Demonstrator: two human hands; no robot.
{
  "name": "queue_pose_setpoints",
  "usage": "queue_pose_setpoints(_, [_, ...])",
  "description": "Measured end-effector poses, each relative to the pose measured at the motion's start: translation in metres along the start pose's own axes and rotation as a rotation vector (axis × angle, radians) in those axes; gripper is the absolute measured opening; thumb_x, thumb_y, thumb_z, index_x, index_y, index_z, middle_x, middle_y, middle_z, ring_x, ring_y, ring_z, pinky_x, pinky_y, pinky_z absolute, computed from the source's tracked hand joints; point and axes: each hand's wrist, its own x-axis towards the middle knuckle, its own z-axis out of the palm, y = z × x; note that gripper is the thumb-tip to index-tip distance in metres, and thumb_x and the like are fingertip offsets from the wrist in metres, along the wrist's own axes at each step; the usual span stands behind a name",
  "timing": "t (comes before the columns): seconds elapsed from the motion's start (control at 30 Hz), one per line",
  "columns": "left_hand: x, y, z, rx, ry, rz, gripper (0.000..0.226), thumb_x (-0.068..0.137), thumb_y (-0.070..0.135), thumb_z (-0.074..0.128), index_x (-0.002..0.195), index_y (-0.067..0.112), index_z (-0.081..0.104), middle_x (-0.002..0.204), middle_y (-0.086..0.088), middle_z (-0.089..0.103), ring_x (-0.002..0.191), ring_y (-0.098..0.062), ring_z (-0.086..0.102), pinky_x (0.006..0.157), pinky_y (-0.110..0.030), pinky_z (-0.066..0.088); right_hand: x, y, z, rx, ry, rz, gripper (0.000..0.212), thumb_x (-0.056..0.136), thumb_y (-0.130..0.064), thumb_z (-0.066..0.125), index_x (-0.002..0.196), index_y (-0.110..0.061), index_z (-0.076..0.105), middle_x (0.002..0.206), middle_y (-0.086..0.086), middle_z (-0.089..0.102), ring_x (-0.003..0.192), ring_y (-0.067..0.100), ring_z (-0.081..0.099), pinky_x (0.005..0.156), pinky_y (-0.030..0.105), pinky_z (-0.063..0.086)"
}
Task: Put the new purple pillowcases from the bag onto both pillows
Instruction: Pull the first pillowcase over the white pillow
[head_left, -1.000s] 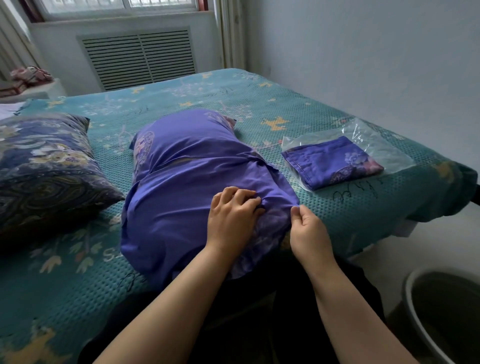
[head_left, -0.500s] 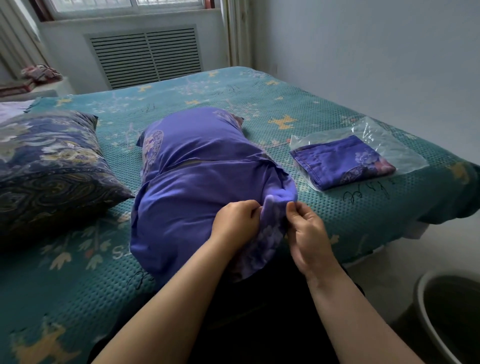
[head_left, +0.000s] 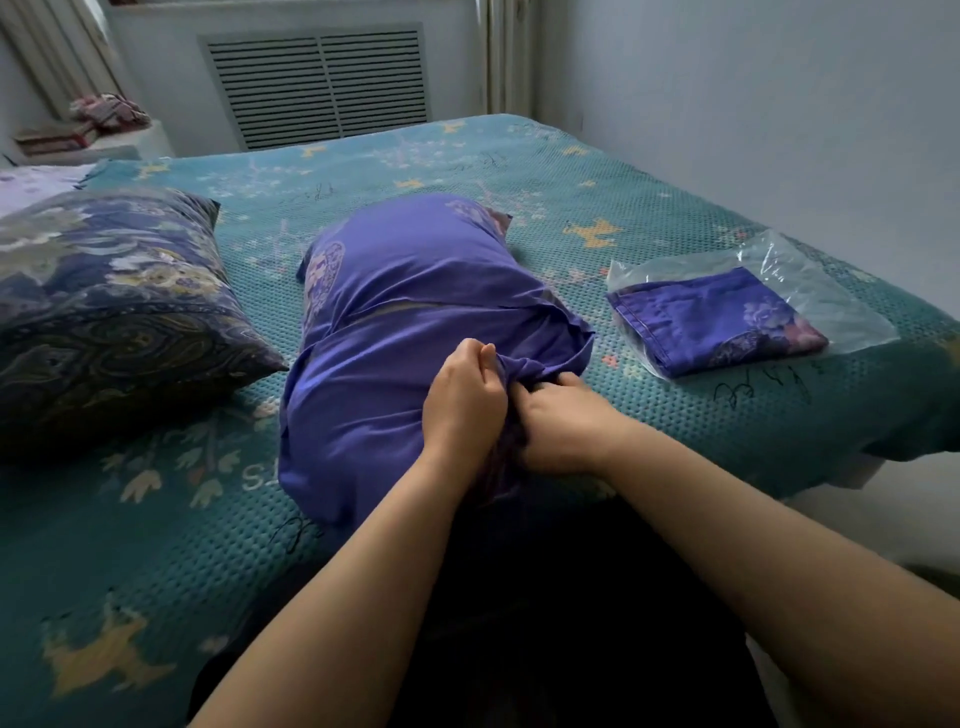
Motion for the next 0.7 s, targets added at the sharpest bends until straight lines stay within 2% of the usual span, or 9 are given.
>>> queue_pose_setpoints(0.07, [-0.001, -0.003, 0.003, 0.04, 0.021, 0.054, 0.025, 0.099, 0.024, 0.04, 0.077, 0.012, 0.043, 0.074, 0.004, 0.05, 0.072, -0.019, 0.046, 0.063, -0.03, 0.027, 0.013, 0.002, -0.001, -0.069, -0.14, -0.014, 0.047, 0.082, -0.043, 0.05, 0.123, -0.02, 0.051, 0.115, 0.0, 0.065, 0.113, 0.024, 0.056, 0.097, 0.041, 0.029])
queue_pose_setpoints(0.13, [-0.002, -0.006, 0.007, 0.111, 0.034, 0.114, 0.025, 0.099, 0.024, 0.042, 0.078, 0.012, 0.046, 0.079, -0.001, 0.055, 0.075, -0.023, 0.051, 0.063, -0.032, 0.03, 0.02, 0.006, 0.001, -0.136, -0.306, 0.017, 0.043, 0.081, -0.047, 0.05, 0.117, -0.025, 0.059, 0.114, -0.004, 0.065, 0.116, 0.023, 0.053, 0.104, 0.051, 0.022])
queue_pose_setpoints(0.2, [-0.002, -0.009, 0.013, 0.18, 0.024, 0.138, 0.026, 0.098, 0.025, 0.043, 0.079, 0.01, 0.05, 0.085, -0.009, 0.062, 0.082, -0.028, 0.054, 0.066, -0.034, 0.034, 0.015, 0.01, -0.001, -0.171, -0.394, 0.066, 0.043, 0.08, -0.054, 0.05, 0.106, -0.023, 0.064, 0.111, -0.004, 0.066, 0.118, 0.024, 0.052, 0.108, 0.057, 0.014])
queue_pose_setpoints(0.27, [-0.002, -0.011, 0.018, 0.249, -0.001, 0.169, 0.026, 0.097, 0.026, 0.044, 0.078, 0.009, 0.052, 0.087, -0.012, 0.064, 0.088, -0.031, 0.054, 0.07, -0.037, 0.037, 0.001, 0.017, -0.003, -0.166, -0.39, 0.102, 0.042, 0.079, -0.06, 0.053, 0.091, -0.021, 0.061, 0.106, 0.0, 0.066, 0.113, 0.026, 0.054, 0.108, 0.054, 0.016])
queue_pose_setpoints(0.37, [-0.005, -0.011, 0.027, 0.357, -0.084, 0.204, 0.028, 0.097, 0.029, 0.044, 0.085, 0.007, 0.058, 0.099, -0.007, 0.064, 0.098, -0.03, 0.052, 0.078, -0.04, 0.042, -0.022, 0.034, 0.003, -0.14, -0.329, 0.16, 0.06, 0.074, -0.071, 0.055, 0.1, -0.017, 0.061, 0.108, 0.002, 0.065, 0.108, 0.025, 0.057, 0.102, 0.047, 0.026])
queue_pose_setpoints(0.43, [-0.005, -0.013, 0.03, 0.392, -0.178, 0.184, 0.031, 0.097, 0.032, 0.044, 0.094, 0.008, 0.064, 0.111, -0.002, 0.061, 0.105, -0.029, 0.05, 0.085, -0.041, 0.044, -0.038, 0.048, 0.015, -0.056, -0.272, 0.226, 0.062, 0.079, -0.074, 0.046, 0.103, -0.018, 0.057, 0.112, 0.003, 0.064, 0.109, 0.025, 0.056, 0.1, 0.047, 0.028])
queue_pose_setpoints(0.57, [0.004, -0.014, 0.024, 0.258, -0.252, 0.117, 0.033, 0.096, 0.035, 0.047, 0.099, 0.008, 0.064, 0.118, -0.003, 0.055, 0.104, -0.029, 0.054, 0.087, -0.039, 0.045, -0.07, 0.072, 0.035, 0.238, -0.251, 0.315, 0.041, 0.097, -0.052, 0.035, 0.104, -0.019, 0.056, 0.117, 0.008, 0.063, 0.109, 0.025, 0.057, 0.09, 0.036, 0.038])
queue_pose_setpoints(0.63, [0.004, -0.011, 0.024, 0.309, -0.281, 0.114, 0.036, 0.093, 0.043, 0.05, 0.116, 0.016, 0.059, 0.125, -0.001, 0.05, 0.108, -0.027, 0.052, 0.089, -0.04, 0.046, -0.07, 0.08, 0.031, 0.342, -0.231, 0.313, 0.037, 0.099, -0.042, 0.037, 0.091, -0.014, 0.06, 0.104, 0.013, 0.066, 0.093, 0.024, 0.059, 0.077, 0.031, 0.039])
queue_pose_setpoints(0.7, [0.001, -0.01, 0.027, 0.447, -0.295, 0.12, 0.042, 0.089, 0.048, 0.055, 0.124, 0.024, 0.054, 0.129, 0.001, 0.044, 0.113, -0.026, 0.047, 0.09, -0.043, 0.046, -0.065, 0.084, 0.016, 0.347, -0.216, 0.338, 0.041, 0.098, -0.043, 0.041, 0.072, -0.016, 0.057, 0.076, 0.007, 0.066, 0.07, 0.02, 0.056, 0.062, 0.029, 0.037])
